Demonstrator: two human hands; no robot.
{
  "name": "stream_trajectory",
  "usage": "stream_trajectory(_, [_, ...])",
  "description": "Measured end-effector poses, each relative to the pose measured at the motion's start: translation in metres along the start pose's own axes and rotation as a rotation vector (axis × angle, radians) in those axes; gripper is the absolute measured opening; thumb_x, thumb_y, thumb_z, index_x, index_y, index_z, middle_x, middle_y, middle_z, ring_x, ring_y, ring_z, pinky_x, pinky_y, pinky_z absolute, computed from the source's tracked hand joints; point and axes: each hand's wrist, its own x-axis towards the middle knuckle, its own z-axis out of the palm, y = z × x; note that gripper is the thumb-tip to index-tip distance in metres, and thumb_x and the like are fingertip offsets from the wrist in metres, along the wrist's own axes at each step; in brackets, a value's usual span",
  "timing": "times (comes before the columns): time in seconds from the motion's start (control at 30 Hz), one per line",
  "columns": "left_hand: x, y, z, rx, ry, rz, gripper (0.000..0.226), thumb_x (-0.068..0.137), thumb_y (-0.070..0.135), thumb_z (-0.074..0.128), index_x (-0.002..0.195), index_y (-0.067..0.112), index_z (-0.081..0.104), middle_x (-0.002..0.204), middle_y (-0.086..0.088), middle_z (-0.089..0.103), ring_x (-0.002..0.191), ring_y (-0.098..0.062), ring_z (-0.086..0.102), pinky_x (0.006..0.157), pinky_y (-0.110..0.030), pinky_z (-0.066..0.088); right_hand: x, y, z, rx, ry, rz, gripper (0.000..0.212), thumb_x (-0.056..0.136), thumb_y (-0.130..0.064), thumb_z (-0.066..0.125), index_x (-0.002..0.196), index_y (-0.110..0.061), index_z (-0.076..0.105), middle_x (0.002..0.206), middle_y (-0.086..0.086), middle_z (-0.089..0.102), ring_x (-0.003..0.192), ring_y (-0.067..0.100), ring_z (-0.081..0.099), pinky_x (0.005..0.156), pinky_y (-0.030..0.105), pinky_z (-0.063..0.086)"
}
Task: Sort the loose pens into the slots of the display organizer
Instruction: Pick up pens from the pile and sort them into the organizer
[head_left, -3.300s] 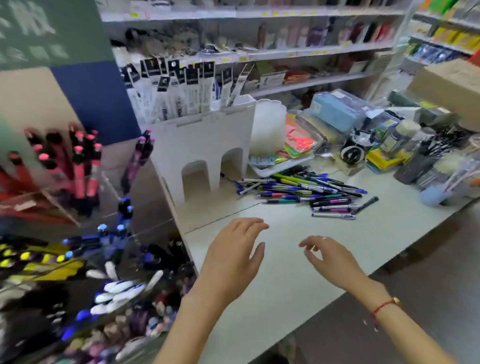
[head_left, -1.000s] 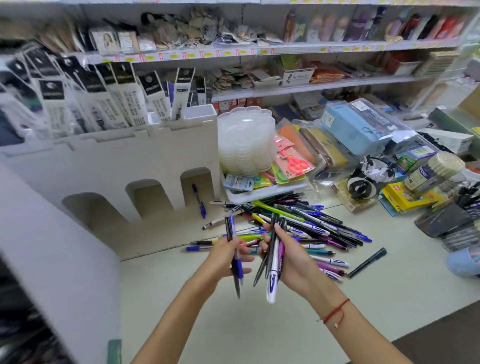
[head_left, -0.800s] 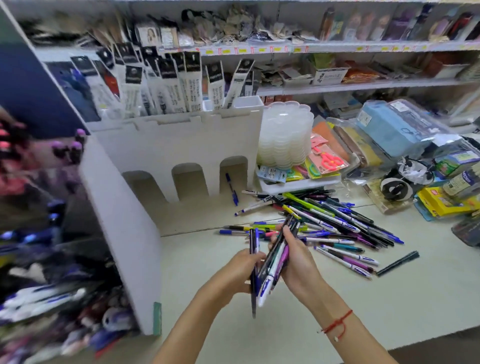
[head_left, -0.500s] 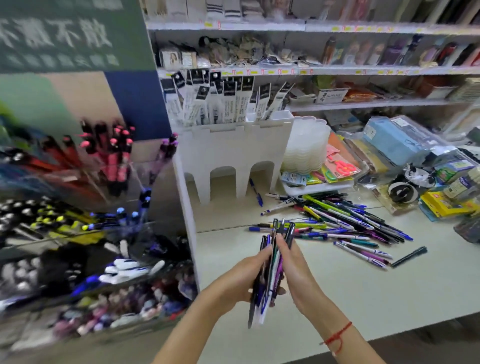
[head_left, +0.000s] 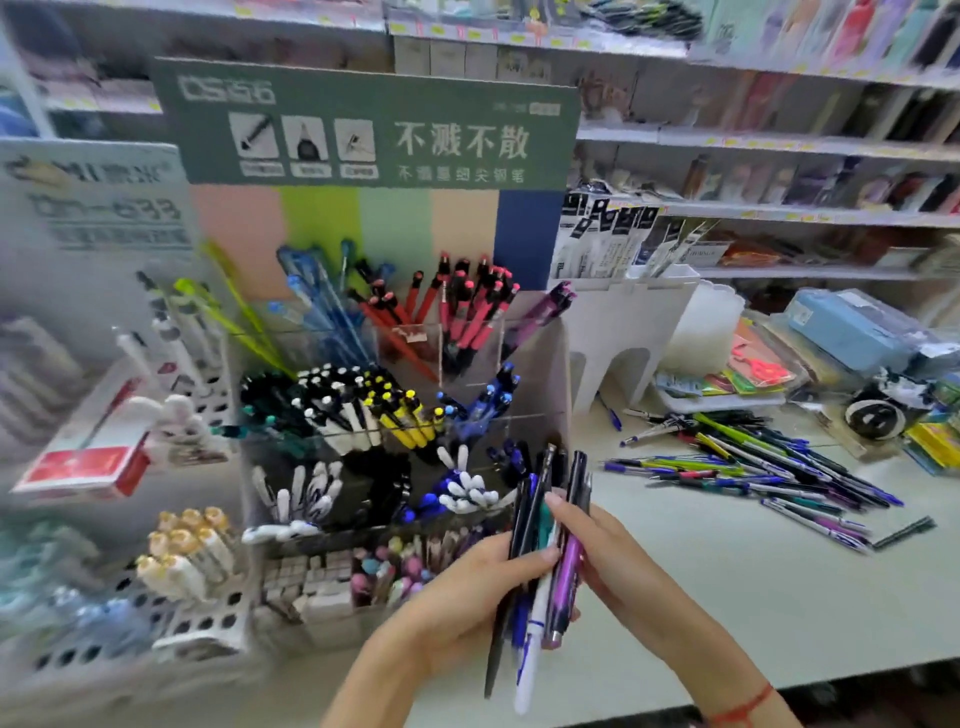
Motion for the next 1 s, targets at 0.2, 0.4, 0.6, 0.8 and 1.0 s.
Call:
stream_trajectory(0.2, [-0.031, -0.006, -0.014, -0.043, 0.105, 0.076, 0.017, 0.099, 0.013, 0.048, 0.105, 0.004, 0.061, 0.080, -0.007, 0.074, 0.071, -0.016, 0.072, 0.061, -0.027, 0.057, 0.007, -0.012, 0.028, -0.131, 0.064, -0.052, 0.025, 0.101, -0.033, 0.043, 0.098, -0.021, 0.064, 0.062, -0.010, 0.065, 0.059, 0.002, 0.064, 0.055, 0.014, 0.048])
stream_trajectory(0.4, [-0.047, -0.012, -0.033, -0.126, 0.222, 0.111, 0.017, 0.097, 0.014, 0.052, 0.112, 0.010, 0.060, 0.091, -0.006, 0.075, 0.080, -0.020, 0.072, 0.069, -0.038, 0.061, 0.016, -0.031, 0.025, 0.102, 0.111, -0.079, 0.023, 0.103, -0.018, 0.041, 0.101, -0.005, 0.060, 0.074, 0.010, 0.056, 0.051, 0.015, 0.055, 0.051, 0.027, 0.053])
stream_trajectory(0.6, [-0.060, -0.015, -0.044, 0.012, 0.304, 0.114, 0.015, 0.099, 0.016, 0.049, 0.109, 0.009, 0.057, 0.079, -0.002, 0.066, 0.064, -0.010, 0.067, 0.058, -0.028, 0.057, 0.020, -0.039, 0.050, -0.034, -0.073, -0.076, 0.033, 0.102, -0.028, 0.041, 0.103, -0.002, 0.062, 0.059, 0.002, 0.048, 0.030, 0.004, 0.022, 0.029, 0.015, 0.019])
stream_trajectory(0.8, [-0.062, -0.023, -0.048, 0.104, 0.382, 0.121, 0.014, 0.101, 0.018, 0.044, 0.110, 0.018, 0.055, 0.081, 0.000, 0.065, 0.068, -0.013, 0.069, 0.064, -0.027, 0.056, 0.030, -0.032, 0.079, -0.220, -0.027, -0.128, 0.023, 0.101, -0.029, 0.046, 0.091, -0.012, 0.057, 0.051, -0.004, 0.042, 0.032, 0.004, 0.027, 0.034, 0.017, 0.022])
stream_trajectory(1.0, [-0.068, -0.025, -0.054, 0.193, 0.411, 0.190, 0.019, 0.102, 0.020, 0.042, 0.112, 0.031, 0.053, 0.100, 0.003, 0.067, 0.076, -0.011, 0.070, 0.071, -0.027, 0.056, 0.041, -0.027, 0.096, -0.401, -0.047, -0.173, 0.027, 0.090, -0.041, 0.061, 0.095, -0.015, 0.056, 0.066, -0.006, 0.051, 0.050, 0.002, 0.050, 0.052, 0.019, 0.038])
